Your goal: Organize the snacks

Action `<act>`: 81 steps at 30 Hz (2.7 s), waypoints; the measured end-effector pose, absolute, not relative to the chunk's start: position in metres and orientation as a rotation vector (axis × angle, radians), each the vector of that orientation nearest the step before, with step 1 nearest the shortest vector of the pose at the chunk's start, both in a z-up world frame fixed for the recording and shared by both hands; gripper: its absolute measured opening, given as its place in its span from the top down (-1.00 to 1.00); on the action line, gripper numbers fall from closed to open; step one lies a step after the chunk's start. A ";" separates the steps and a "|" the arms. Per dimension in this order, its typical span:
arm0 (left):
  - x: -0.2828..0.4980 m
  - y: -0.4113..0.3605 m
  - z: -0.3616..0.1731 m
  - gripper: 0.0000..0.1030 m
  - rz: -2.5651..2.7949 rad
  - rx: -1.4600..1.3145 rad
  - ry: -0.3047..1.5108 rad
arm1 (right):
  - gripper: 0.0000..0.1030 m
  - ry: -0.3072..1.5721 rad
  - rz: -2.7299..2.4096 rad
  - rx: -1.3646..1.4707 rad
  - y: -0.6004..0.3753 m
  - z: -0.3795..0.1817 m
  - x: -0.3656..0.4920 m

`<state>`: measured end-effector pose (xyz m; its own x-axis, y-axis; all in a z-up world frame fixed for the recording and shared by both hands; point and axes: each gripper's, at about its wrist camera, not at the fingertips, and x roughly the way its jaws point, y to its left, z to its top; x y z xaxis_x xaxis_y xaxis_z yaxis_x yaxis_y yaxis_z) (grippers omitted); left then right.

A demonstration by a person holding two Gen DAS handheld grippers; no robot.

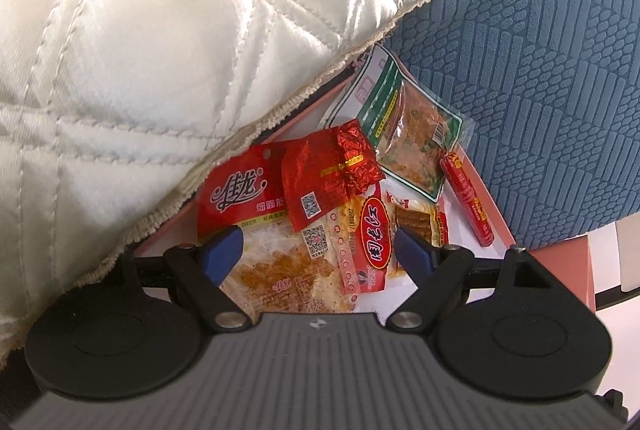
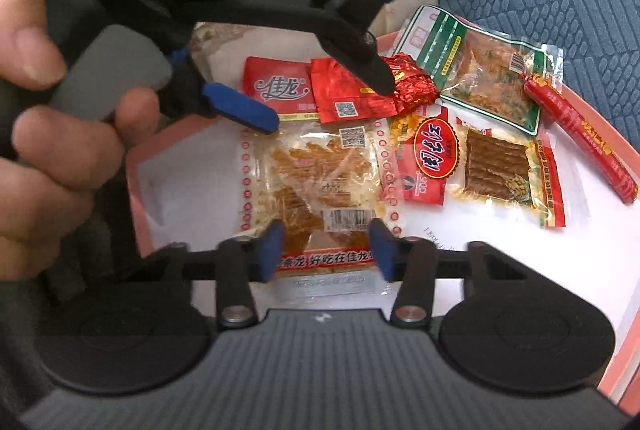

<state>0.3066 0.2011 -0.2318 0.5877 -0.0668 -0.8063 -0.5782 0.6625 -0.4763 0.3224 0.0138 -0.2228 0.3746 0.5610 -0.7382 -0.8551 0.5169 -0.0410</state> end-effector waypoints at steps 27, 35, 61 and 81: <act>0.354 0.176 -0.212 -0.67 0.226 -0.494 1.010 | 0.61 0.712 0.882 -0.288 -0.021 -0.205 0.331; 0.383 0.157 -0.194 -0.67 0.117 -0.286 1.112 | -0.27 0.713 0.987 -0.305 -0.013 -0.217 0.332; 0.449 0.145 -0.229 0.03 0.066 0.176 1.298 | -0.76 0.641 1.042 -0.493 0.023 -0.242 0.317; 0.429 0.138 -0.215 0.81 -0.016 0.127 1.243 | 0.57 0.715 0.860 -0.424 -0.006 -0.216 0.304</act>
